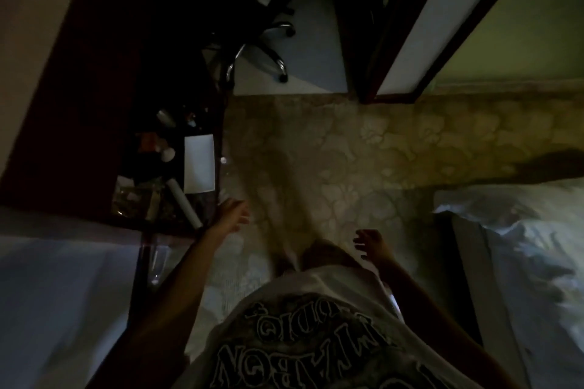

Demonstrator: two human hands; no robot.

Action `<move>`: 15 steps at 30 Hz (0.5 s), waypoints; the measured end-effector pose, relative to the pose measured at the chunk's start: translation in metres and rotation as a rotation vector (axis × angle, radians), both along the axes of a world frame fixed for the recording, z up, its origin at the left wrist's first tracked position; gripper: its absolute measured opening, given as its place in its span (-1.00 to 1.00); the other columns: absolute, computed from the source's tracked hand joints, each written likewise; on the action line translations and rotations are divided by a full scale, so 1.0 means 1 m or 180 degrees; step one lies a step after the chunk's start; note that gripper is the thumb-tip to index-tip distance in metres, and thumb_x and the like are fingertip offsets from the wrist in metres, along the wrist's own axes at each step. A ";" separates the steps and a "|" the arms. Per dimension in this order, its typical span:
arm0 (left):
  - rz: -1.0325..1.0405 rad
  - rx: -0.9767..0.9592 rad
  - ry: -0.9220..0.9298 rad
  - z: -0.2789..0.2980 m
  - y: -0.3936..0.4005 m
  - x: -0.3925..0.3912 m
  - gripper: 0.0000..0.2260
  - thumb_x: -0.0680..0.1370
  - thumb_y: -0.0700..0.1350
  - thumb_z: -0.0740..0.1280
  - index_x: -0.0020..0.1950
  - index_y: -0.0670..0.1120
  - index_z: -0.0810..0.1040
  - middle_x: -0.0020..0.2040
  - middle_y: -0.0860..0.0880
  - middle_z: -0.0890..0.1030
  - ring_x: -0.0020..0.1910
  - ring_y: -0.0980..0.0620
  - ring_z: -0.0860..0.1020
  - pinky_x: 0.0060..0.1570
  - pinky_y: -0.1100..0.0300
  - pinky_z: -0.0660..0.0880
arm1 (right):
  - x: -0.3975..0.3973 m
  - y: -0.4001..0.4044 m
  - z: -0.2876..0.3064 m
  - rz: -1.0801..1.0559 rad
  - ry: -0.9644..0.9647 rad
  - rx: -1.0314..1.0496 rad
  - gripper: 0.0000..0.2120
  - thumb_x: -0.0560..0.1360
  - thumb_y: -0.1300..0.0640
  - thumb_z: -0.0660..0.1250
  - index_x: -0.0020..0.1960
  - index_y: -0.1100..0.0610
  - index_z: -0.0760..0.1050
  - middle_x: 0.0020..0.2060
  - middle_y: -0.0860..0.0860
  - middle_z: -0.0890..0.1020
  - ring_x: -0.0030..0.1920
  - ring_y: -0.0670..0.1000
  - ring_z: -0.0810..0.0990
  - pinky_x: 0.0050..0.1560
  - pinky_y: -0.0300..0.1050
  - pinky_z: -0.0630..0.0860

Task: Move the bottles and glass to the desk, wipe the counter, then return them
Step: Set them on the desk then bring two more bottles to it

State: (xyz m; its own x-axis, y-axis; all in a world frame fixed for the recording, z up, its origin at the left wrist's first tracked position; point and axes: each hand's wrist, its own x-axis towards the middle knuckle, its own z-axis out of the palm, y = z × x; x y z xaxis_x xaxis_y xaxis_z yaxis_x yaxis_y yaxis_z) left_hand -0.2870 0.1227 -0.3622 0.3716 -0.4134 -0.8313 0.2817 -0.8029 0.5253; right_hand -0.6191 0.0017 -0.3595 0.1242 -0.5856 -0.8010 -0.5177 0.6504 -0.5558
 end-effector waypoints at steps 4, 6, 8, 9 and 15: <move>0.0128 -0.0553 -0.0826 0.028 -0.077 0.052 -0.94 0.63 -0.09 0.24 0.05 -0.04 0.47 -0.05 -0.14 0.60 -0.17 -0.08 0.60 -0.22 0.18 0.47 | 0.114 -0.097 0.018 0.0396 -0.0263 -0.0507 -0.89 0.60 0.08 0.24 -0.08 0.08 0.46 -0.01 0.21 0.62 -0.16 0.01 0.55 -0.22 -0.16 0.42; 0.0259 -0.0727 -0.1334 0.049 -0.115 0.084 -0.78 0.56 0.09 0.27 0.04 -0.04 0.50 -0.05 -0.09 0.63 -0.11 -0.05 0.62 -0.12 0.14 0.54 | 0.183 -0.147 0.034 0.0719 -0.0529 -0.0778 -0.89 0.61 0.09 0.23 -0.08 0.06 0.48 -0.08 0.11 0.62 -0.10 0.06 0.56 -0.23 -0.22 0.41; 0.0539 -0.0996 -0.1828 0.084 -0.152 0.120 -0.69 0.47 0.18 0.29 0.03 -0.02 0.52 -0.07 -0.03 0.63 -0.05 -0.02 0.63 0.02 0.02 0.58 | 0.254 -0.193 0.054 0.1122 -0.0823 -0.1063 -0.87 0.60 0.05 0.24 -0.12 -0.06 0.49 -0.12 0.01 0.62 -0.17 -0.03 0.53 -0.23 -0.23 0.40; 0.0714 -0.1144 -0.2040 0.108 -0.168 0.137 -0.74 0.50 0.12 0.32 0.05 -0.02 0.52 -0.08 0.02 0.61 -0.06 0.06 0.63 0.05 0.01 0.58 | 0.291 -0.215 0.068 0.1241 -0.0999 -0.1159 -0.90 0.59 0.03 0.26 -0.09 -0.08 0.50 -0.08 0.03 0.62 -0.18 -0.07 0.51 -0.19 -0.21 0.44; 0.1721 -0.1786 -0.3498 0.252 -0.233 0.248 -0.92 0.58 0.09 0.28 0.01 0.13 0.50 -0.07 -0.01 0.62 -0.09 0.03 0.64 -0.07 0.13 0.57 | 0.505 -0.309 0.185 0.1782 -0.1980 -0.1931 -0.76 0.51 0.12 0.39 0.10 0.25 0.53 -0.14 -0.04 0.59 -0.09 -0.09 0.57 -0.05 -0.37 0.47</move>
State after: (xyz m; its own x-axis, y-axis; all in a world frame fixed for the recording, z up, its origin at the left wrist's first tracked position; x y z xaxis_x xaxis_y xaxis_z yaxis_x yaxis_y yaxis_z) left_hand -0.0392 -0.1107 -0.1098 0.9544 -0.1880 0.2318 -0.2836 -0.3297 0.9005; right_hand -0.1144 -0.3068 -0.1745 0.7945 -0.6004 -0.0911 -0.1688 -0.0741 -0.9829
